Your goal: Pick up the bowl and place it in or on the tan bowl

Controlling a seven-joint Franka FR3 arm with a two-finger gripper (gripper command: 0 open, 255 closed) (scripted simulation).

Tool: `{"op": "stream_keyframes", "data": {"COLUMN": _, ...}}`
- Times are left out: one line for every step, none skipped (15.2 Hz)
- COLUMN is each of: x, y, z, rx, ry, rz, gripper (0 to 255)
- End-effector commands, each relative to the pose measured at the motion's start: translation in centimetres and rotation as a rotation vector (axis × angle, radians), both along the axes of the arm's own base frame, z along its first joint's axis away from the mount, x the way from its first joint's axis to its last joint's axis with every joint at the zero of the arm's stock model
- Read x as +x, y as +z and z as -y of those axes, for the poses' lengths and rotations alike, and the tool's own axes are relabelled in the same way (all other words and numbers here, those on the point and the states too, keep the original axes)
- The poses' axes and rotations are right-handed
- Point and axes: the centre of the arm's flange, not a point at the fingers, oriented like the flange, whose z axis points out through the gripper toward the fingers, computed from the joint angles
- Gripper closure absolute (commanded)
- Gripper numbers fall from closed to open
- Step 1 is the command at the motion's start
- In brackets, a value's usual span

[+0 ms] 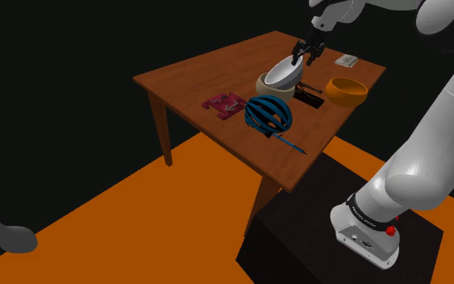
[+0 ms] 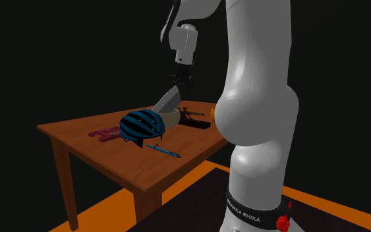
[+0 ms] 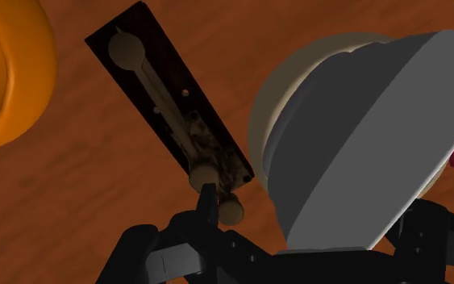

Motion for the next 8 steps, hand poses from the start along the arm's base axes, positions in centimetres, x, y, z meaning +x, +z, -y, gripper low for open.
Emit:
{"op": "stream_keyframes", "data": {"x": -0.1, "y": -0.2, "z": -0.1, "rx": 0.006, "ry": 0.002, "rz": -0.008, "gripper": 0}}
{"op": "stream_keyframes", "data": {"x": 0.2, "y": 0.8, "z": -0.1, "rx": 0.006, "ry": 0.001, "rz": -0.008, "gripper": 0}}
{"op": "stream_keyframes", "data": {"x": 0.0, "y": 2.1, "z": -0.1, "rx": 0.006, "ry": 0.001, "rz": -0.008, "gripper": 0}}
{"op": "stream_keyframes", "data": {"x": -0.2, "y": 3.4, "z": 0.0, "rx": 0.006, "ry": 0.001, "rz": -0.008, "gripper": 0}}
{"op": "stream_keyframes", "data": {"x": -0.4, "y": 4.7, "z": 0.1, "rx": 0.006, "ry": 0.001, "rz": -0.008, "gripper": 0}}
{"op": "stream_keyframes", "data": {"x": -0.5, "y": 5.8, "z": 0.2, "rx": 0.006, "ry": 0.001, "rz": -0.008, "gripper": 0}}
{"op": "stream_keyframes", "data": {"x": -0.5, "y": 5.8, "z": 0.2, "rx": 0.006, "ry": 0.001, "rz": -0.008, "gripper": 0}}
{"op": "stream_keyframes", "data": {"x": -0.5, "y": 5.8, "z": 0.2, "rx": 0.006, "ry": 0.001, "rz": -0.008, "gripper": 0}}
